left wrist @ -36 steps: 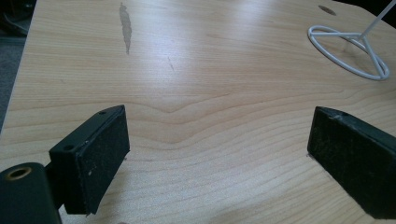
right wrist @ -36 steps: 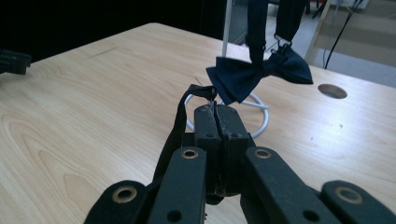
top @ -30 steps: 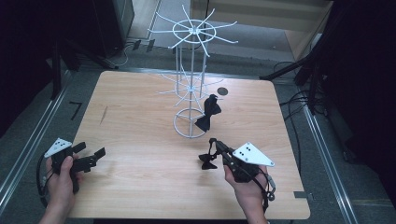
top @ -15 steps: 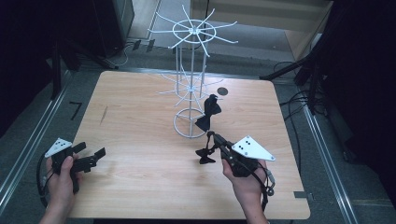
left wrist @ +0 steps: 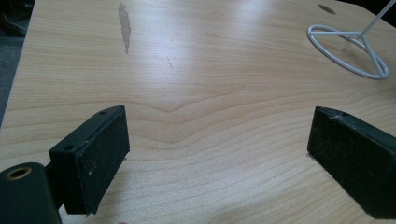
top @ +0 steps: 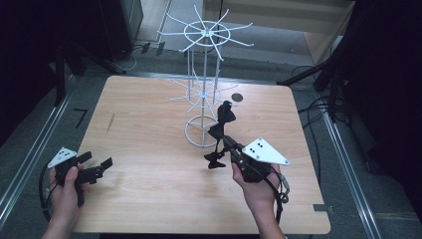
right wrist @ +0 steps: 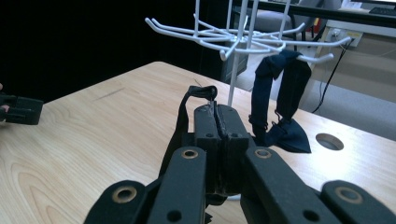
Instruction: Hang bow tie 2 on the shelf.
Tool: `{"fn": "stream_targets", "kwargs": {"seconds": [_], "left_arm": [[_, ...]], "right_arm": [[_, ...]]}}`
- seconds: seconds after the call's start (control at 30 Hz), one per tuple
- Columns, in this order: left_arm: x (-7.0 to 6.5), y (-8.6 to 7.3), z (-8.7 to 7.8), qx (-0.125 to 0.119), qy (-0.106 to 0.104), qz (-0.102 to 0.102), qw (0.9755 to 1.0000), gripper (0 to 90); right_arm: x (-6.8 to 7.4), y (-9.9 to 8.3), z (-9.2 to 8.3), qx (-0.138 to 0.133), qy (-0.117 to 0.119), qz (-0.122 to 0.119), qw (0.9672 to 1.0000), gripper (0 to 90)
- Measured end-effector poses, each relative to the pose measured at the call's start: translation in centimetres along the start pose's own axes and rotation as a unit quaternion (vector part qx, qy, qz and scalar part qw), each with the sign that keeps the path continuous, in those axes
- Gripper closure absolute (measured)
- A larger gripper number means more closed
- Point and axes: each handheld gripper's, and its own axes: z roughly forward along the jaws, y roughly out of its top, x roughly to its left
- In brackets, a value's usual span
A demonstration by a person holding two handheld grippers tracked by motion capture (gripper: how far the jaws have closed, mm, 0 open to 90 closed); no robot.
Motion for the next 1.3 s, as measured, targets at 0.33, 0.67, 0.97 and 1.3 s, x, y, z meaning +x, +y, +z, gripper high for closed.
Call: {"fn": "stream_targets", "kwargs": {"seconds": [0.33,0.67,0.97,1.3], "left_arm": [[0.0,0.0,0.0,0.0,0.0,0.0,1.0,6.0],[0.0,0.0,0.0,-0.001,0.0,0.0,1.0,6.0],[0.0,0.0,0.0,0.0,0.0,0.0,1.0,6.0],[0.0,0.0,0.0,0.0,-0.001,0.0,1.0,6.0]], "right_arm": [[0.1,1.2,0.7,-0.005,-0.002,-0.001,1.0,90.0],[0.1,2.2,1.3,-0.011,-0.002,-0.006,0.9999,90.0],[0.1,2.9,1.8,-0.015,-0.003,-0.005,0.9999,90.0],[0.1,3.6,2.5,-0.015,-0.004,-0.008,0.9998,90.0]]}}
